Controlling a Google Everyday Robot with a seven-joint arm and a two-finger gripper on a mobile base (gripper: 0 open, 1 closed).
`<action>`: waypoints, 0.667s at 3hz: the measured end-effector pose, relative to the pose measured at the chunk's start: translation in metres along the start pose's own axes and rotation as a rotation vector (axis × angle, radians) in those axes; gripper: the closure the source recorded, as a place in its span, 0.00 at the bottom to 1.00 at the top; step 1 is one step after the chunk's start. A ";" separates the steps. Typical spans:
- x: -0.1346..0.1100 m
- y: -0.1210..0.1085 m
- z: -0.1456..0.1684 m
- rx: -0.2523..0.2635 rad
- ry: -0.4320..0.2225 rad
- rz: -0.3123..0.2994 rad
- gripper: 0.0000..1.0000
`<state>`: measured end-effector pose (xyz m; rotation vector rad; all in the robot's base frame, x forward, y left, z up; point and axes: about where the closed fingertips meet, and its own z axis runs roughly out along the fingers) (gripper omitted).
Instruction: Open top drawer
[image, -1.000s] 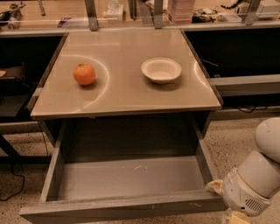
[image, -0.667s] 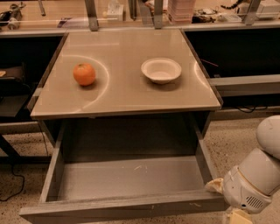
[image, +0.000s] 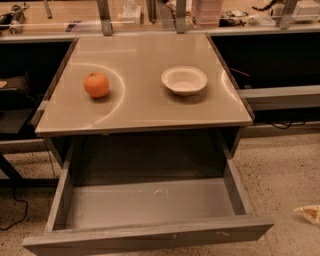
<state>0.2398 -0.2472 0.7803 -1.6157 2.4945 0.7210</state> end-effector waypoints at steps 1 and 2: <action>0.038 0.033 -0.023 0.032 -0.001 0.086 0.00; 0.041 0.036 -0.024 0.032 -0.003 0.096 0.00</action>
Offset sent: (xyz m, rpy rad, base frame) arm -0.0350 -0.0259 0.0170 -0.0240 0.0081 -0.0721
